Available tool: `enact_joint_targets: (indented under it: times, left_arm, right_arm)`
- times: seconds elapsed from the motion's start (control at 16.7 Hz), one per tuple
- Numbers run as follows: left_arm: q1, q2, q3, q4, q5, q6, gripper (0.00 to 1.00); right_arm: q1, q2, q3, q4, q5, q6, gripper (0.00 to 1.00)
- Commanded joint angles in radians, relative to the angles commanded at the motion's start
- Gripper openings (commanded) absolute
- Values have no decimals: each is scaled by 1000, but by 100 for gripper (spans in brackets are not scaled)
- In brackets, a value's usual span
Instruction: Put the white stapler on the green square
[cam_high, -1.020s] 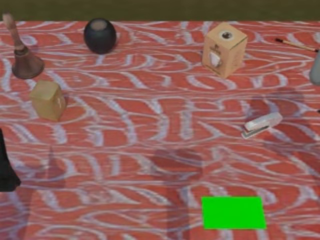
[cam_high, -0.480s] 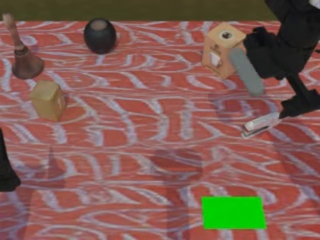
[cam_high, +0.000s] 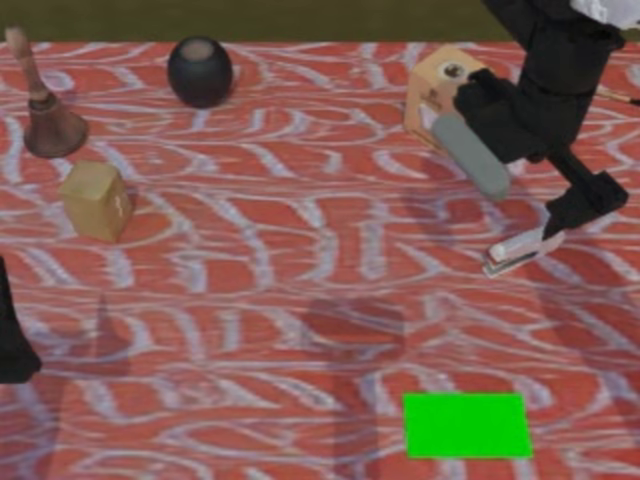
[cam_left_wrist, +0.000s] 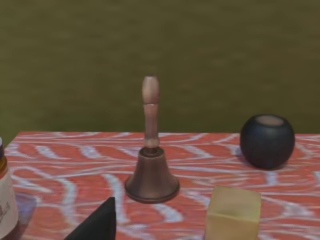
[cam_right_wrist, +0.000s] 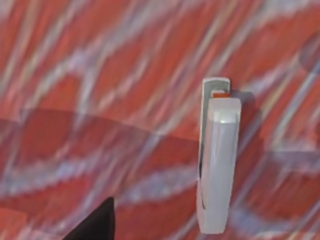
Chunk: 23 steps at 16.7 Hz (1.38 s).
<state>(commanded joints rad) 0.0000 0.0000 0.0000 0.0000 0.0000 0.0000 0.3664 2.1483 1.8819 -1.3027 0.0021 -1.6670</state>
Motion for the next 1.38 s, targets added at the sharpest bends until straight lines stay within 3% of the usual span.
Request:
enact_joint_targets:
  times: [0.24, 0.66, 0.96, 1.38]
  left_arm:
    - [0, 0, 0, 0, 0, 0, 100]
    - [0, 0, 0, 0, 0, 0, 100]
    - [0, 0, 0, 0, 0, 0, 100]
    - [0, 0, 0, 0, 0, 0, 100]
  right_arm:
    - [-2, 7, -38, 42, 0, 0, 100]
    - [2, 76, -247, 328, 1, 4, 100]
    - [2, 84, -268, 353, 1, 3, 100]
    - [2, 84, -268, 353, 1, 3, 47]
